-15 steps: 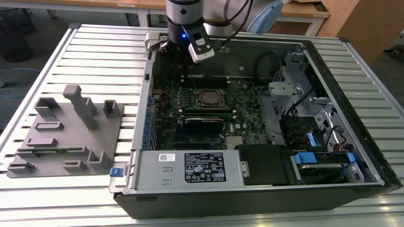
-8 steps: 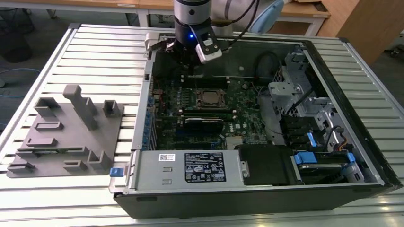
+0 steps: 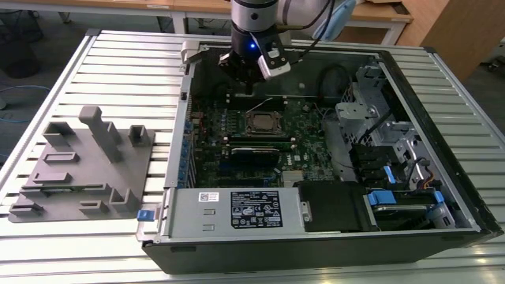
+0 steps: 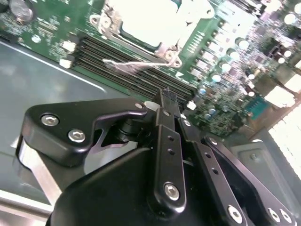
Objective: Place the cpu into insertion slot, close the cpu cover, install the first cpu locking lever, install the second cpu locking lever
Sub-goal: 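Install the first cpu locking lever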
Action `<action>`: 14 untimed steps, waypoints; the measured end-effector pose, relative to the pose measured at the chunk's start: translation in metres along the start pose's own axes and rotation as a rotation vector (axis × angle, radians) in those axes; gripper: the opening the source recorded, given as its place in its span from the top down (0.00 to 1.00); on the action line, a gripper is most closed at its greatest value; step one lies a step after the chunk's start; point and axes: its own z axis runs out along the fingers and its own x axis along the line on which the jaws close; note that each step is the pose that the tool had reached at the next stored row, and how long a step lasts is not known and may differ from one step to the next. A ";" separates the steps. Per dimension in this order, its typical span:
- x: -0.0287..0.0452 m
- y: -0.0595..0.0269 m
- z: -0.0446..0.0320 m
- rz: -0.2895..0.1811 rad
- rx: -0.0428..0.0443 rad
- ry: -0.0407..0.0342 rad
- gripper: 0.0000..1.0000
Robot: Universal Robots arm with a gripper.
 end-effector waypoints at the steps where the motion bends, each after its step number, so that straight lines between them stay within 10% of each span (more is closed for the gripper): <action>1: -0.0010 0.0000 0.0000 0.000 0.0000 0.0001 0.89; 5: -0.0011 0.0001 0.0001 0.000 0.0035 -0.0003 0.89; 10: -0.0019 0.0001 0.0009 0.000 0.0666 -0.0043 0.89; 14: -0.0080 0.0019 0.0039 0.000 0.0677 -0.0044 0.89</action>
